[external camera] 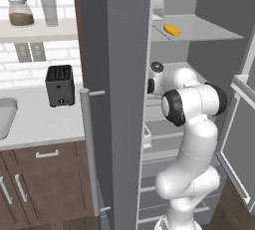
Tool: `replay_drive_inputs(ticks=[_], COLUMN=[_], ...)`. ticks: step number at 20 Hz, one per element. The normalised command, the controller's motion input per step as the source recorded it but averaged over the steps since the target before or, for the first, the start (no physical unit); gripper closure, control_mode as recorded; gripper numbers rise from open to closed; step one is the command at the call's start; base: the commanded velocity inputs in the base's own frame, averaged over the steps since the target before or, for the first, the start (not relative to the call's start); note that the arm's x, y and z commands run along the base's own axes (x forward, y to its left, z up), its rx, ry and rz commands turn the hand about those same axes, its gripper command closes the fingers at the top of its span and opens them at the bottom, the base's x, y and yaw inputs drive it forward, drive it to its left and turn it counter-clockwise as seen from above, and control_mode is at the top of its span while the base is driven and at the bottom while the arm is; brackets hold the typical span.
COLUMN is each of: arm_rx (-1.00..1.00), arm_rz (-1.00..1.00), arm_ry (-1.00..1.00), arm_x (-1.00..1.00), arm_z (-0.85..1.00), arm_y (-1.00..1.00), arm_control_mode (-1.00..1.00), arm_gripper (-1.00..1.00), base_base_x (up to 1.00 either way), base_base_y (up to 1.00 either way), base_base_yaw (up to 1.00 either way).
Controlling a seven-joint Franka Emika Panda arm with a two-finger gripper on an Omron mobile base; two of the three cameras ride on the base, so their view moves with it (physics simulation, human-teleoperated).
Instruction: Place one corn and one fish in each tupperware on the nearby counter, to pack two identical lunches.
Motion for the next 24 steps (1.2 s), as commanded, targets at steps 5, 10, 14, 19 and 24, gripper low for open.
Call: replay_drive_inputs(ticks=[5,10,14,19,24], arm_rx=[0.00,0.01,0.08,0.15,0.20], arm_rz=[0.00,0.00,0.00,0.00,-0.03], arm_ry=[0.00,-0.21,-0.62,-0.45,-0.18], arm_x=[0.00,-0.55,-1.00,-1.00,-1.00], arm_z=[0.00,0.10,0.56,0.94,1.00], arm_y=[0.00,-0.04,-0.42,-0.58,-0.83], arm_control_mode=[-1.00,-1.00,-1.00,-1.00,-1.00], arm_gripper=[1.00,1.00,1.00,1.00,1.00], base_base_x=[0.00,0.00,0.00,0.00,0.00], base_base_y=[0.00,0.00,0.00,0.00,0.00], base_base_yaw=[0.00,0.00,0.00,0.00,0.00])
